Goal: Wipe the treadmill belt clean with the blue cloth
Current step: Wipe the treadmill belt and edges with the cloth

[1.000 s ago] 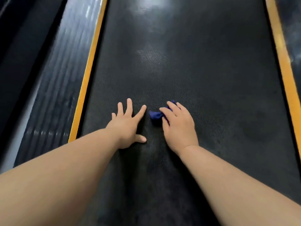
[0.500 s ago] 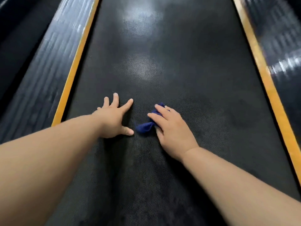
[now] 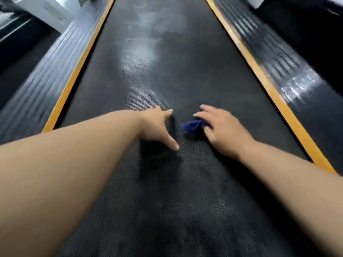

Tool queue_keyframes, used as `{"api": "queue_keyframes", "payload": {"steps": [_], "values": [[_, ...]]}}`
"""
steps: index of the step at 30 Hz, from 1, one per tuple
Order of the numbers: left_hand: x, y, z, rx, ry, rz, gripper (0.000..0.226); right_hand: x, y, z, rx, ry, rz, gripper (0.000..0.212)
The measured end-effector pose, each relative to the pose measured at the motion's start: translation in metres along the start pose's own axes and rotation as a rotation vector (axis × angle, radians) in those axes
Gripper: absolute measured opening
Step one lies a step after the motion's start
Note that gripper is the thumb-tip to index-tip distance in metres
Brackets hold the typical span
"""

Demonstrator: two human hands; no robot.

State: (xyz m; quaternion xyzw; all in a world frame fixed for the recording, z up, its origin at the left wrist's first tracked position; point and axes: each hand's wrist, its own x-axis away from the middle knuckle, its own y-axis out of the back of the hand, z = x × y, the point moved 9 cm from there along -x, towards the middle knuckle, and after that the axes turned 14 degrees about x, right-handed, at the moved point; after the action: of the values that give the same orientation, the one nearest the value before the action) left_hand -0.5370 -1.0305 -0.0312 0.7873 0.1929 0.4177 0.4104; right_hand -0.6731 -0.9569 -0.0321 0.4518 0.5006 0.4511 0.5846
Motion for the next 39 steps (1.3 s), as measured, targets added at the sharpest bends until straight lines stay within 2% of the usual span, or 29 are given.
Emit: {"api": "queue_keyframes", "payload": {"steps": [3, 5, 7, 10, 12, 15, 18, 19, 23, 25, 27, 30, 35, 39], "values": [[0.006, -0.009, -0.002, -0.052, 0.014, 0.042, 0.131, 0.002, 0.013, -0.079, 0.124, -0.352, 0.024, 0.040], [0.006, -0.012, 0.001, -0.058, 0.020, 0.033, 0.132, 0.004, 0.013, -0.072, 0.066, -0.466, 0.021, 0.041], [0.003, -0.012, -0.009, -0.029, -0.013, 0.000, 0.131, 0.002, 0.005, -0.036, -0.079, -0.399, 0.017, 0.042], [-0.004, -0.013, -0.026, -0.044, -0.090, -0.051, 0.129, 0.003, -0.005, 0.000, -0.221, -0.098, 0.061, 0.036], [-0.009, -0.016, -0.031, -0.059, -0.088, -0.044, 0.128, 0.004, -0.001, -0.038, -0.177, -0.139, 0.039, 0.037], [-0.013, -0.015, -0.039, -0.178, -0.051, -0.018, 0.127, 0.010, 0.006, -0.103, 0.059, -0.352, 0.011, 0.034], [-0.020, -0.013, -0.057, -0.243, -0.040, 0.009, 0.126, 0.011, 0.007, -0.100, -0.047, -0.455, -0.039, 0.034], [-0.023, -0.014, -0.062, -0.253, -0.043, 0.019, 0.128, 0.013, 0.007, -0.084, -0.101, -0.425, -0.047, 0.035], [-0.029, -0.017, -0.065, -0.269, -0.036, 0.028, 0.131, 0.029, 0.012, -0.029, -0.172, -0.094, -0.004, 0.039], [-0.025, -0.017, -0.062, -0.262, -0.033, 0.019, 0.129, 0.028, 0.017, -0.055, -0.023, -0.118, 0.012, 0.035], [-0.022, -0.019, -0.059, -0.258, -0.016, 0.019, 0.127, 0.027, 0.021, -0.097, 0.156, -0.244, 0.009, 0.033], [-0.025, -0.021, -0.059, -0.256, -0.013, 0.031, 0.128, 0.027, 0.023, -0.127, 0.205, -0.407, 0.024, 0.033], [-0.027, -0.017, -0.062, -0.230, -0.036, 0.011, 0.132, 0.053, 0.010, -0.090, 0.121, -0.283, 0.227, 0.054], [-0.023, -0.017, -0.063, -0.165, -0.002, 0.015, 0.130, 0.067, 0.030, -0.084, 0.135, -0.247, 0.365, 0.056]]}}
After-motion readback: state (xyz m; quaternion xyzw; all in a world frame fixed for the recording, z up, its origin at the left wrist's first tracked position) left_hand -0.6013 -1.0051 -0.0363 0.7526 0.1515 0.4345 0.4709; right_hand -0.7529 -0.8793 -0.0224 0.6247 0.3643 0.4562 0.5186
